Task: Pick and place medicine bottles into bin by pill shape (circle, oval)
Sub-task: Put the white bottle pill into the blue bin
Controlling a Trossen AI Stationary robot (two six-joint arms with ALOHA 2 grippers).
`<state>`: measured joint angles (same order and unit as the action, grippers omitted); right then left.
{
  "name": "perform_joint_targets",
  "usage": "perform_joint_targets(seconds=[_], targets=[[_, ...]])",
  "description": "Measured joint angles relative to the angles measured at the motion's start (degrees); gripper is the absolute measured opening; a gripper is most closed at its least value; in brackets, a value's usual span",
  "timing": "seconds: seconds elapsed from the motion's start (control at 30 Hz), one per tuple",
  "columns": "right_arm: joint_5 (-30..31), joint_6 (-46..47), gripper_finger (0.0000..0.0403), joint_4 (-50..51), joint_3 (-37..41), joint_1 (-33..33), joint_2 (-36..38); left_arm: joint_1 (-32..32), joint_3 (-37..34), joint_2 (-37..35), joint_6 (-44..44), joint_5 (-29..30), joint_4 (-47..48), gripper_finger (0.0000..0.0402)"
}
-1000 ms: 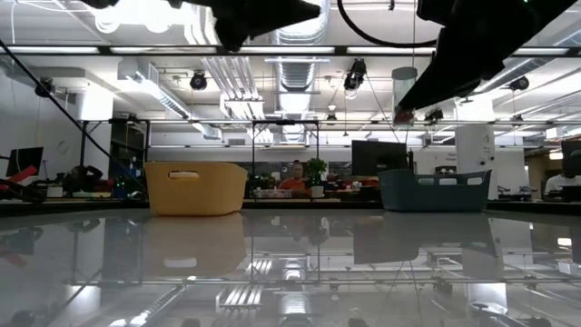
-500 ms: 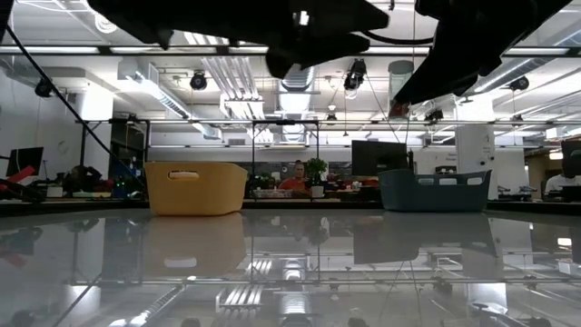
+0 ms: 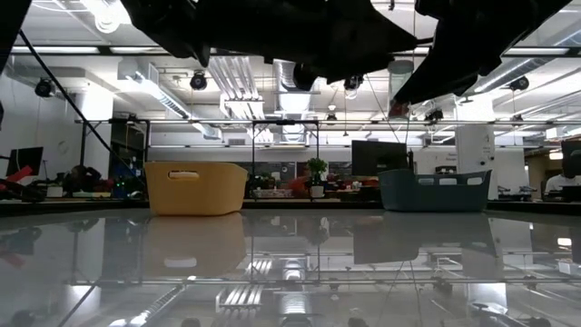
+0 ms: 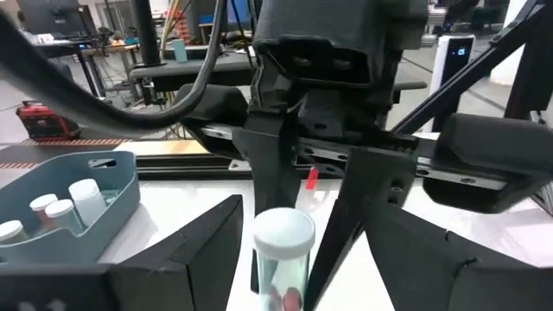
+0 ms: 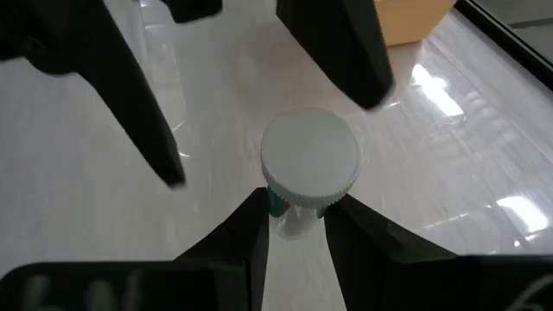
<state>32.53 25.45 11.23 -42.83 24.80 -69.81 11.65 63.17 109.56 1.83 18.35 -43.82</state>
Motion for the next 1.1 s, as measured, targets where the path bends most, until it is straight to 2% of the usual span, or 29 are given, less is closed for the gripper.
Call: perform_joint_targets(seconds=[0.4,1.1], targets=[[0.00,0.00,0.0095,0.00,0.00,0.02,-0.01,-1.89,1.16,0.94,-1.26,-3.11,0.22,0.0223],[0.02,0.02,0.0095,-0.05,0.00,0.02,0.00,-2.07,0.94,0.94,-1.55,-3.17,1.14,0.0223]])
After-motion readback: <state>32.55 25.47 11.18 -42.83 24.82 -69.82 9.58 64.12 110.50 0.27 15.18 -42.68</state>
